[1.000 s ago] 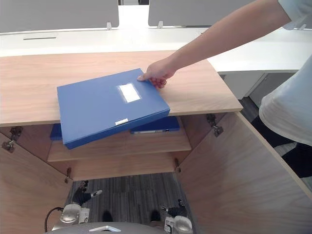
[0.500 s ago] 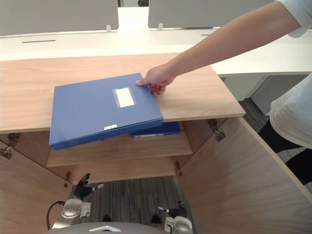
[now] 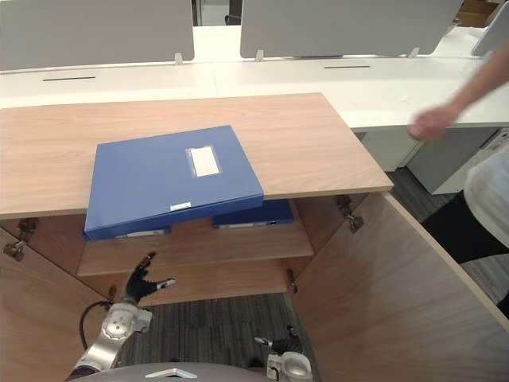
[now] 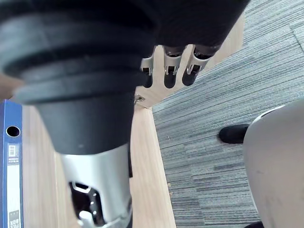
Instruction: Walk over to the cabinet, pick up the folder, carry it to the office cabinet, place the folder inside the office cabinet, then close the office cabinet door
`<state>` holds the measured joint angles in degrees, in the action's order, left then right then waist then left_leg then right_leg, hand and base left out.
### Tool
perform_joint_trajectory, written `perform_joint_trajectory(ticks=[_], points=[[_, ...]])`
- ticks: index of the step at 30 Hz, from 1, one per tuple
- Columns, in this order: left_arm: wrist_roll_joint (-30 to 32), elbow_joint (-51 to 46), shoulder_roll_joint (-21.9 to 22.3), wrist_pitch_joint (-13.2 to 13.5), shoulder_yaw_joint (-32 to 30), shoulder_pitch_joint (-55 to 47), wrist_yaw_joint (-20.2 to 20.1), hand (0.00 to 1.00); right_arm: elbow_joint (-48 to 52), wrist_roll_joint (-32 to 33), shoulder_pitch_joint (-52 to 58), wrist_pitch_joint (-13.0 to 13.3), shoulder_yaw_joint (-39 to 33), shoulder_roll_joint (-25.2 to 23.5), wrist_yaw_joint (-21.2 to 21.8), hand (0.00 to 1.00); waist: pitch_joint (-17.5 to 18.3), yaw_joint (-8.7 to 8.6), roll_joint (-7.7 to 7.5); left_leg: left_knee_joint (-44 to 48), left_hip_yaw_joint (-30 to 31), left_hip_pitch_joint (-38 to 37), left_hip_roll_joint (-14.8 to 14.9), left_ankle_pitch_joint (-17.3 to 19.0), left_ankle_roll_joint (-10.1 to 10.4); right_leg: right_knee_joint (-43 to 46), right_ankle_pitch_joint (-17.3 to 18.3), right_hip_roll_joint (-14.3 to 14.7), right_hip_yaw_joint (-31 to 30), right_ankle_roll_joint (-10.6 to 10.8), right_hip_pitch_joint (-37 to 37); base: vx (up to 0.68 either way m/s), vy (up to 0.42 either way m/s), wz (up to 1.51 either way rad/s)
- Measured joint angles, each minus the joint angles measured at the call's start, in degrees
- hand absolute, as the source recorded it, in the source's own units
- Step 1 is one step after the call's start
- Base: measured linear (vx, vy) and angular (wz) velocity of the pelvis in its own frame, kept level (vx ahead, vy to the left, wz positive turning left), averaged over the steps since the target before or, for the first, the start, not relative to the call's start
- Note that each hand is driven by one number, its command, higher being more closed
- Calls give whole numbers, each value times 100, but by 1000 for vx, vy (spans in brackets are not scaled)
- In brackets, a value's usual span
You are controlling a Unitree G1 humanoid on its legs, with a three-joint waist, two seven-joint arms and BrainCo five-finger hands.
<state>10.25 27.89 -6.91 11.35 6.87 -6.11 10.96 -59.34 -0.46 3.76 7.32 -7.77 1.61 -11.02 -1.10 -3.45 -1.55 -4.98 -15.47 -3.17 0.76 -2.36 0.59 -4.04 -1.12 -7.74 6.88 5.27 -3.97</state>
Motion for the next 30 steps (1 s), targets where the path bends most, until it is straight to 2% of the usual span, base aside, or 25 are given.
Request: perform_joint_trajectory(ticks=[4,8,15,23,30], points=[[-114,-766,-22,92,-453,-100,303,0,9,-188,1,12,86,11,-24,0,7,28,-12,0,63,-1,-4,-8,-10,9,15,-2,58,-4,-29,-11,-13,6],[-250,-1184,-64,180,-533,-154,509,0,9,-222,4,23,213,12,-25,0,1,59,-42,0,152,-108,-7,-16,-19,14,53,-4,166,-22,-184,1,-21,13],[-330,-1531,-56,298,-518,-191,527,0,8,-449,-84,22,513,17,-20,0,20,93,-74,-1,186,-189,-2,-17,-19,132,127,-5,184,-15,-224,-4,-5,1],[-368,-1840,-27,352,-518,-367,524,0,-10,-508,-104,17,822,4,-17,0,-10,143,-228,0,289,-416,-3,-31,-23,260,214,-17,284,-12,-453,-28,-11,7],[-331,-2026,29,372,-621,-704,518,0,-18,-668,-111,0,988,5,33,0,-65,250,-208,-2,303,-641,7,0,25,372,320,-33,288,24,-624,-35,0,1]])
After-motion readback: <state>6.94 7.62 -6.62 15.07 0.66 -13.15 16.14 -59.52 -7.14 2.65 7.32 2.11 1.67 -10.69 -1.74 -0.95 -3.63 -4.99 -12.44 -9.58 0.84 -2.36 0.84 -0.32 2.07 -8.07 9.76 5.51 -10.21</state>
